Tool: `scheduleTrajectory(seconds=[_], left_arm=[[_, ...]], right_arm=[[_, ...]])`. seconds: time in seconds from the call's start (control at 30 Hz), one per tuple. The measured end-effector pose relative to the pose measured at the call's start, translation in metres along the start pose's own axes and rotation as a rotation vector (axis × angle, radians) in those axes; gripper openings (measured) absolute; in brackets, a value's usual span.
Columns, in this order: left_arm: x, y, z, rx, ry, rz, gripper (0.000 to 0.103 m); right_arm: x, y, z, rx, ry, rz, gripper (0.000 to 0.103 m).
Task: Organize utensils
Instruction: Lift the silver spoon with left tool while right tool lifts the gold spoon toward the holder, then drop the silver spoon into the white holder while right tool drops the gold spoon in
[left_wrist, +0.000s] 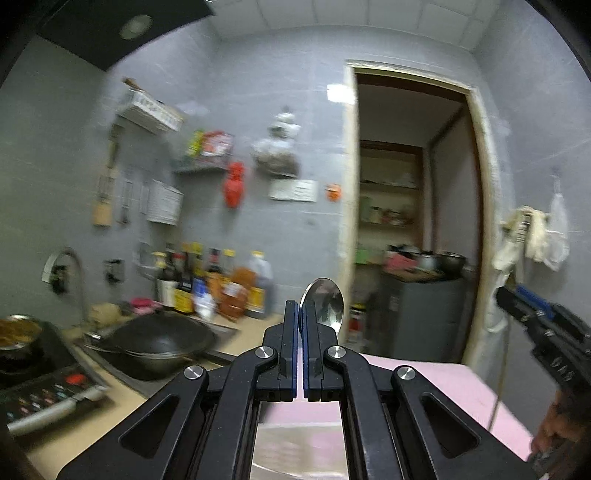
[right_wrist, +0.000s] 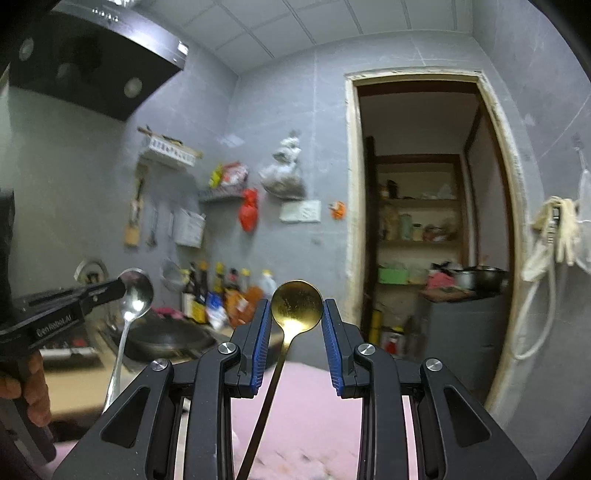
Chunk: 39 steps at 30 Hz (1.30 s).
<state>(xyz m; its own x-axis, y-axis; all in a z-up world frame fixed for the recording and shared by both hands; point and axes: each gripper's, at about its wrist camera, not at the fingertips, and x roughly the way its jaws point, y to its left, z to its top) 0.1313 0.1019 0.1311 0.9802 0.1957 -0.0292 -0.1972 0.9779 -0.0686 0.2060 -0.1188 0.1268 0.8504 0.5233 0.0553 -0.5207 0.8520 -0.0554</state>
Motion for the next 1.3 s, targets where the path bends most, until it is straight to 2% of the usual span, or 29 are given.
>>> scheduleTrajectory(seconds=[0.13,0.27,0.47,0.73,0.87,1.03,1.13,1.3], left_arm=[[0.011,0.025,-0.006,0.021,-0.023,0.101,0.0],[0.027,0.039,-0.026,0.014,-0.016,0.148,0.0],[0.049,0.042,-0.056,-0.004,-0.027,0.175,0.0],[0.052,0.032,-0.087,0.018,-0.055,0.176,0.001],[0.051,0.03,-0.093,0.025,-0.024,0.121,0.001],[0.05,0.033,-0.095,-0.016,0.062,0.023,0.002],[0.049,0.033,-0.093,-0.032,0.109,-0.03,0.004],[0.043,0.034,-0.086,-0.088,0.167,-0.126,0.009]], right_arm=[[0.024,0.022,-0.003,-0.012,-0.029,0.023,0.025],[0.04,0.038,-0.019,-0.037,-0.043,0.025,0.025],[0.053,0.049,-0.05,-0.082,-0.049,0.009,0.025],[0.06,0.055,-0.075,-0.134,0.021,0.022,0.026],[0.06,0.059,-0.085,-0.155,0.067,0.042,0.026],[0.059,0.059,-0.093,-0.134,0.122,0.079,0.027],[0.055,0.058,-0.093,-0.108,0.144,0.113,0.037],[0.047,0.056,-0.087,-0.07,0.147,0.139,0.038]])
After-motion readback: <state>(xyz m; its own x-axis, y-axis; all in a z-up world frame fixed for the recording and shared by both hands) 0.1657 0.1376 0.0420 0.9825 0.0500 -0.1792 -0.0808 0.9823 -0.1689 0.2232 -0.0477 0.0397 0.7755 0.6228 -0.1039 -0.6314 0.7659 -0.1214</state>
